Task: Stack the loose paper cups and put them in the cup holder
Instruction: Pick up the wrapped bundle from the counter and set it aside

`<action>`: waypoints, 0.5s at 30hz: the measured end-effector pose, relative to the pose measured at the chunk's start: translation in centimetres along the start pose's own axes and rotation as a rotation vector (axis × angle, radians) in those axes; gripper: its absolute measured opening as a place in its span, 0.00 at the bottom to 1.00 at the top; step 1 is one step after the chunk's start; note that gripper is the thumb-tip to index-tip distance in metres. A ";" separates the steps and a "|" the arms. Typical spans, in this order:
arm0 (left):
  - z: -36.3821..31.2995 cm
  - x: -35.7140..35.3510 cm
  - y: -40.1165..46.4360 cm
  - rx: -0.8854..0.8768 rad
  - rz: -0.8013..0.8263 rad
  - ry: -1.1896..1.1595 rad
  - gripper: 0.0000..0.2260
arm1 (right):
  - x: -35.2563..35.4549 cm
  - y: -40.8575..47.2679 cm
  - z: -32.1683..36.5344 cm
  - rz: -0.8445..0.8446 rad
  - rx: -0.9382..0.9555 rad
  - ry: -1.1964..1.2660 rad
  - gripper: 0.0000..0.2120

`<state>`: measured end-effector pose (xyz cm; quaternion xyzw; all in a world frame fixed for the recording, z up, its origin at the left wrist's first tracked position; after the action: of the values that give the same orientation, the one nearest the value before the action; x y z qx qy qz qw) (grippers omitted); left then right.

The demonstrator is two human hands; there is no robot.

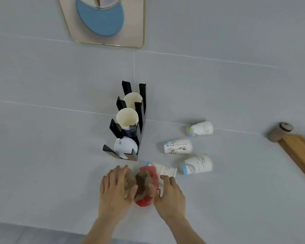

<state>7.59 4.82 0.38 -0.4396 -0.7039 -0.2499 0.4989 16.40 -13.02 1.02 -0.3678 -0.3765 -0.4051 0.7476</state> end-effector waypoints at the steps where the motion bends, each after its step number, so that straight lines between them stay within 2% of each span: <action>1: 1.3 -0.2 0.5 0.051 0.021 -0.056 0.34 | -0.9 0.4 -0.1 0.021 -0.051 0.072 0.27; 2: 2.6 -0.2 0.6 0.127 0.012 -0.105 0.36 | -1.5 0.6 -0.2 0.032 -0.107 0.136 0.27; 5: 6.5 -1.7 1.3 0.310 0.153 -0.229 0.40 | -3.9 1.1 0.0 0.112 -0.291 0.350 0.31; 8: 8.7 -3.4 1.7 0.423 0.267 -0.501 0.39 | -5.2 1.7 0.1 0.089 -0.438 0.551 0.30; 11: 10.1 -4.0 2.5 0.490 0.328 -0.600 0.37 | -5.7 2.3 0.9 0.040 -0.488 0.565 0.22; 15: 10.9 -3.9 3.3 0.489 0.341 -0.633 0.32 | -6.2 2.1 1.1 0.004 -0.556 0.547 0.18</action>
<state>5.71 13.60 -7.62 -0.4732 -0.7780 0.1572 0.3823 15.54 -9.25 -4.30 -0.4355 -0.0387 -0.5733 0.6930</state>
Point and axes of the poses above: each hand's wrist, its own y-axis towards the middle knuckle, its own x-axis out of the back of the hand, z = x × y, the point moved 9 cm from there along y, towards the middle knuckle, and after that the axes turned 8 degrees about z, right-handed, at the moved point
